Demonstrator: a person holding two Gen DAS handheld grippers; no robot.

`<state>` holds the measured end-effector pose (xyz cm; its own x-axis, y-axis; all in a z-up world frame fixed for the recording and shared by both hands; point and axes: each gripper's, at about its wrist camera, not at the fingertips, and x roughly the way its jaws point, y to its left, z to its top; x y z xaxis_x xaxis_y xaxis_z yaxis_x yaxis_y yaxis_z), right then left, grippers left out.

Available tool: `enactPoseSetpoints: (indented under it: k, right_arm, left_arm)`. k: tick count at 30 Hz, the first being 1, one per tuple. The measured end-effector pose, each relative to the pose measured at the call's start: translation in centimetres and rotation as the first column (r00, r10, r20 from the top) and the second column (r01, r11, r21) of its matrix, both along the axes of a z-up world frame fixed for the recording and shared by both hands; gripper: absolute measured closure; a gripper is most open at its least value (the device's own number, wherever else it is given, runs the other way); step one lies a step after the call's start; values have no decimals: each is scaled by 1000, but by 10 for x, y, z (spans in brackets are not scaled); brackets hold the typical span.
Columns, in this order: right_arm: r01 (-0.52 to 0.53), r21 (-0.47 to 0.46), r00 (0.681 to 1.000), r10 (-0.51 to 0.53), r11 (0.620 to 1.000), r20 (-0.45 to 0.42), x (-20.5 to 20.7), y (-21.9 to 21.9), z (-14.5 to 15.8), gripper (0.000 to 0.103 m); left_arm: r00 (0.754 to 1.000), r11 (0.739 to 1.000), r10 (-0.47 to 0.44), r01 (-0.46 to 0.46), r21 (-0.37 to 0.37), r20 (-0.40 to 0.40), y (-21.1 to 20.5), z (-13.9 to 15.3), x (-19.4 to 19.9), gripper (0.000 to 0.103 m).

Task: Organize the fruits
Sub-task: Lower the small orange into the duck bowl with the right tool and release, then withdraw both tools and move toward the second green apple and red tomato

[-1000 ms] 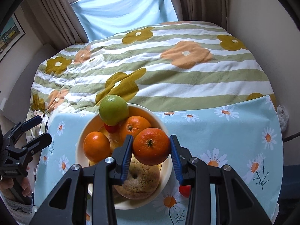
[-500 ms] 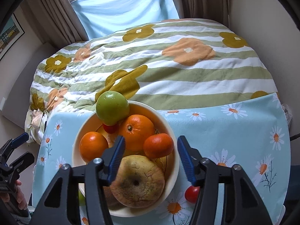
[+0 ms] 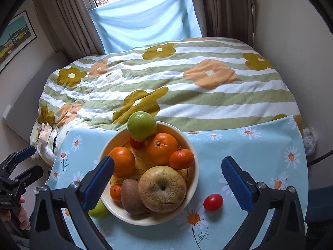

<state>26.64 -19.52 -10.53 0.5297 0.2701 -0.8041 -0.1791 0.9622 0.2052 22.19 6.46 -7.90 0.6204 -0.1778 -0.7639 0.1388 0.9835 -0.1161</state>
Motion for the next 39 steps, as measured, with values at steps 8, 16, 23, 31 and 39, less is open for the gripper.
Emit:
enactPoseSetpoints:
  k: [8, 16, 23, 31, 39]
  right_arm:
    - [0, 4, 999, 0, 1000, 40, -29, -13, 34, 0]
    - [-60, -56, 996, 63, 997, 68, -58, -41, 52, 0]
    - [-153, -107, 984, 161, 982, 77, -76, -68, 42, 0]
    - [-220, -135, 974, 226, 966, 30, -73, -85, 4, 0]
    - [-251, -120, 967, 255, 960, 17, -68, -86, -42, 0]
  left_arm:
    - [999, 1000, -4, 4, 15, 43, -7, 21, -21, 0]
    - [995, 996, 78, -79, 27, 62, -29, 26, -56, 0]
    - [985, 985, 168, -169, 24, 41, -56, 8, -85, 0]
    - [977, 975, 213, -213, 57, 14, -76, -33, -89, 0]
    - [978, 976, 208, -206, 65, -25, -78, -82, -73, 0]
